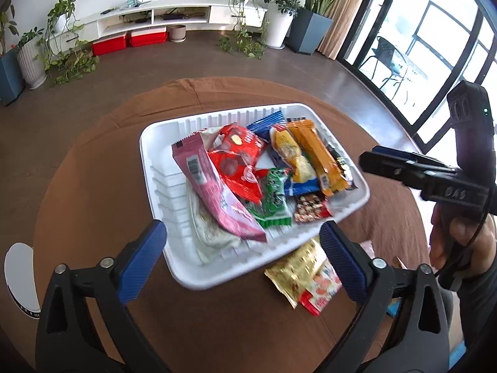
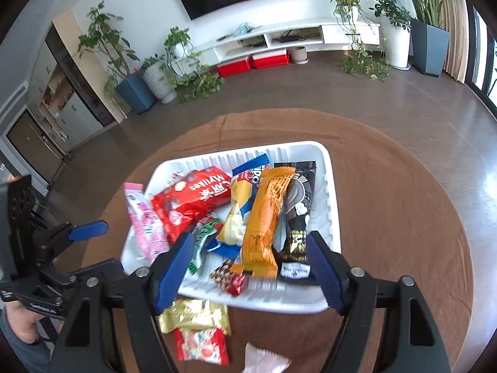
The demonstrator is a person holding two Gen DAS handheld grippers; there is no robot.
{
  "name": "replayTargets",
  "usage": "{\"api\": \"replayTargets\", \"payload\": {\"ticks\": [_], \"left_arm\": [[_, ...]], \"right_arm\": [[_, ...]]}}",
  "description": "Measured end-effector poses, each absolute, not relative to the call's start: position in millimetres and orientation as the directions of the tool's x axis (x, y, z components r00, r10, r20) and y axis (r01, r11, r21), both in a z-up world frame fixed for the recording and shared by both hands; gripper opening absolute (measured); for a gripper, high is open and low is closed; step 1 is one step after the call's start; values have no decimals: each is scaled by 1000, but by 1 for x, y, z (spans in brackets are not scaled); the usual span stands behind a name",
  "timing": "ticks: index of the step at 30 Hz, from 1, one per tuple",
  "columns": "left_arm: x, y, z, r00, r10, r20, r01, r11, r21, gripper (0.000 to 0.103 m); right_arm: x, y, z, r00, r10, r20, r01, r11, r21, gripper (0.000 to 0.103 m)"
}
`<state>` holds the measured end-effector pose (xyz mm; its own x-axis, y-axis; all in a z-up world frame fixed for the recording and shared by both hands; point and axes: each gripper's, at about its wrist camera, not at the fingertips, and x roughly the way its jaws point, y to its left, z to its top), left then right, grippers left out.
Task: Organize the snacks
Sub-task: 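Move both tools back over the remaining snacks beside the tray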
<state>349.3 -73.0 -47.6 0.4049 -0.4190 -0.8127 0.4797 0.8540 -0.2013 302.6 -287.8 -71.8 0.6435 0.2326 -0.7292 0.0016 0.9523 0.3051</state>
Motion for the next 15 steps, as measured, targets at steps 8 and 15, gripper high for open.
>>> {"api": "replayTargets", "payload": {"ticks": [8, 15], "left_arm": [[267, -95, -50, 352, -521, -778, 675, 717, -175, 102], [212, -127, -80, 268, -551, -790, 784, 601, -153, 102]], "right_arm": [[198, -304, -57, 729, 246, -638, -2, 934, 358, 92], [116, -301, -88, 729, 251, -637, 13, 925, 379, 93]]}}
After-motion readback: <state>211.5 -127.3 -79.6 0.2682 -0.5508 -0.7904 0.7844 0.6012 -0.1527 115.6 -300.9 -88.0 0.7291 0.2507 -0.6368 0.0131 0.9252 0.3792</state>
